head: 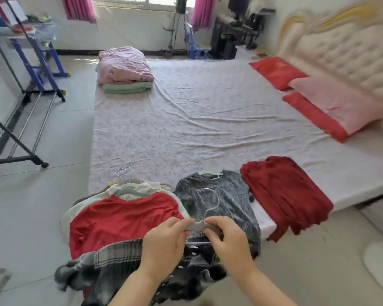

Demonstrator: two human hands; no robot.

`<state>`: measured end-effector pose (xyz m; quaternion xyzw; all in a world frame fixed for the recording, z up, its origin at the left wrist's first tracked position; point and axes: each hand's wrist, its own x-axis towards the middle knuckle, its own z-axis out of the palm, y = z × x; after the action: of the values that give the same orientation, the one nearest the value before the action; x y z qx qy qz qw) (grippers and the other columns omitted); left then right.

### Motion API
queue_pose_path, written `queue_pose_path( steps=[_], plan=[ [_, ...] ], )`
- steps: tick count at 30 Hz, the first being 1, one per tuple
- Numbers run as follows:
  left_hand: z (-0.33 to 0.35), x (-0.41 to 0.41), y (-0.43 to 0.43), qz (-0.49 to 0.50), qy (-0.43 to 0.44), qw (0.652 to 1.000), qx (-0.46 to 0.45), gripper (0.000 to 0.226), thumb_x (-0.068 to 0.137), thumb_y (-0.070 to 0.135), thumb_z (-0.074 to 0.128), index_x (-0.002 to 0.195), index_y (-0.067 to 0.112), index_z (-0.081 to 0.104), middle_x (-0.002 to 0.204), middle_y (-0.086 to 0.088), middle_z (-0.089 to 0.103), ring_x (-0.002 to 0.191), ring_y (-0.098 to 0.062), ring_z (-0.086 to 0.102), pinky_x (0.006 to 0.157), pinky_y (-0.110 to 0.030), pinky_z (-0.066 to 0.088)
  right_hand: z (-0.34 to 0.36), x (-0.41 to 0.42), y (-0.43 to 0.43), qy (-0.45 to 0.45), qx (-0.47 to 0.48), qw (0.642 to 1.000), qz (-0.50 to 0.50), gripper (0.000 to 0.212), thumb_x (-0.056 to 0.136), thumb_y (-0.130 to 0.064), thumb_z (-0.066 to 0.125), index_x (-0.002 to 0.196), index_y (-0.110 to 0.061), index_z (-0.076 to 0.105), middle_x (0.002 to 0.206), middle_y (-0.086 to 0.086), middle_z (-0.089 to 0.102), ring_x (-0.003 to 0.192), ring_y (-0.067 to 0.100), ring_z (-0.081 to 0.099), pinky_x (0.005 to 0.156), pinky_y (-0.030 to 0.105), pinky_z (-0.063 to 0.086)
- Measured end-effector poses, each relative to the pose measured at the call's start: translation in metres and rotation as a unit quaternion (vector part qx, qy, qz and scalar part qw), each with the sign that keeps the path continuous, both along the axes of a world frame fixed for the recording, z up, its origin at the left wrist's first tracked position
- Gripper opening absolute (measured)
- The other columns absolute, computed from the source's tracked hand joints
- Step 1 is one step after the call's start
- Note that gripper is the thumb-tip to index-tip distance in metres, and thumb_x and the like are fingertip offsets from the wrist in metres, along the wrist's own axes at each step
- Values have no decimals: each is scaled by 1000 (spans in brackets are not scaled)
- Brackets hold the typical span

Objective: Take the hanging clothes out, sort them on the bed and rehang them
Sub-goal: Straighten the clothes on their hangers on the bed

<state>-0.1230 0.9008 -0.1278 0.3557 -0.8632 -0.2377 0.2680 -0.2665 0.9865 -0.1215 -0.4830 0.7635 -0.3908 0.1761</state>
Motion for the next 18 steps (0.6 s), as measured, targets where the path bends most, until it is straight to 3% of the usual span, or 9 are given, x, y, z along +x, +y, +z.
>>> queue_pose_path(
  steps=[5,8,13,18],
  plan=[
    [17,-63,53,-48,21,998,31,32,69,16,78,96,32,70,79,19,65,65,-1,58,53,-13,42,6,-48,78,88,-14,993,-74,38,76,-9,71,111,-23,65,100,-11,66,94,10,60,88,32,47],
    [24,-108,94,-69,27,996,53,32,73,16,76,98,35,69,81,19,64,70,-3,57,51,-19,45,12,-82,126,110,-37,987,-114,38,81,-9,68,116,-25,62,102,-11,64,95,10,59,86,36,49],
    [29,-189,173,-116,39,990,67,32,79,20,71,104,39,67,84,27,53,59,3,46,55,-3,31,20,-156,217,163,-45,976,-138,44,82,-11,67,123,-25,60,94,-4,65,87,16,63,76,39,54],
    [38,-275,260,-162,39,985,50,32,72,12,77,100,27,71,84,15,64,66,-2,47,53,-4,30,27,-237,310,175,-54,970,-162,42,83,-12,66,123,-25,60,87,-5,64,82,13,61,73,36,54]
  ],
)
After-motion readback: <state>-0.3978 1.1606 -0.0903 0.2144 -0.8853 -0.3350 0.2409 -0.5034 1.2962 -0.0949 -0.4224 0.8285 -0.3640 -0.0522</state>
